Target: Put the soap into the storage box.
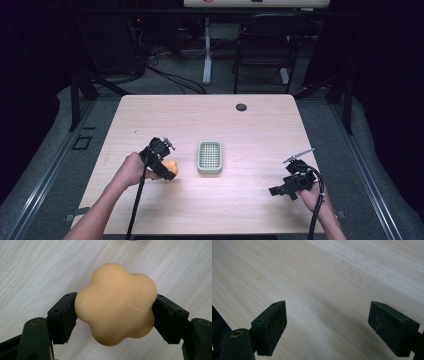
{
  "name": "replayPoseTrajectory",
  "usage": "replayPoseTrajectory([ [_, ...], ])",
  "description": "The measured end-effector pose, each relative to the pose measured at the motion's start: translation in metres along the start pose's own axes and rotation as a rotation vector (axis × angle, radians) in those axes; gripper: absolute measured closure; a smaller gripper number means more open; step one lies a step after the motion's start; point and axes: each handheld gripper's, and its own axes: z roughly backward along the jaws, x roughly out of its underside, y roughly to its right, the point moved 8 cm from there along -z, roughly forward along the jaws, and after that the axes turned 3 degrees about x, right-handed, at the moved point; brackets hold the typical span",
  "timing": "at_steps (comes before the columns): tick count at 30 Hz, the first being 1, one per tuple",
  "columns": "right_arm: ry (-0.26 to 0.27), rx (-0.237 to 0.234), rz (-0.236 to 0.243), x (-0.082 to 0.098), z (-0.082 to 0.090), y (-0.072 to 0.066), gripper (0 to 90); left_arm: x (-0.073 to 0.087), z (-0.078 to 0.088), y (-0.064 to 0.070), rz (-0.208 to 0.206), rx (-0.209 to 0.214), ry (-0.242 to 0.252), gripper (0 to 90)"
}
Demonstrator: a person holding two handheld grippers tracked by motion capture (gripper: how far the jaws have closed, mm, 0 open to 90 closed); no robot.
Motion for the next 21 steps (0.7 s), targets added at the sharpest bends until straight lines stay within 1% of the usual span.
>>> replayPoseTrajectory([
  [7,0.002,-0.007,0.000,0.000,0.000,-0.001,15.1,-0.006,0.004,-0.004,-0.006,-0.006,-0.002,26.5],
  [9,-0.002,0.001,0.001,0.000,0.000,0.000,15.1,-0.007,0.005,-0.005,-0.003,-0.004,-0.001,26.4],
  [12,0.002,-0.008,0.000,0.000,0.000,-0.001,15.1,-0.010,0.006,-0.006,-0.003,-0.005,-0.001,26.4],
  [21,0.003,-0.008,-0.003,0.000,-0.001,-0.001,15.1,-0.017,0.006,-0.008,-0.005,0.001,-0.003,26.4],
])
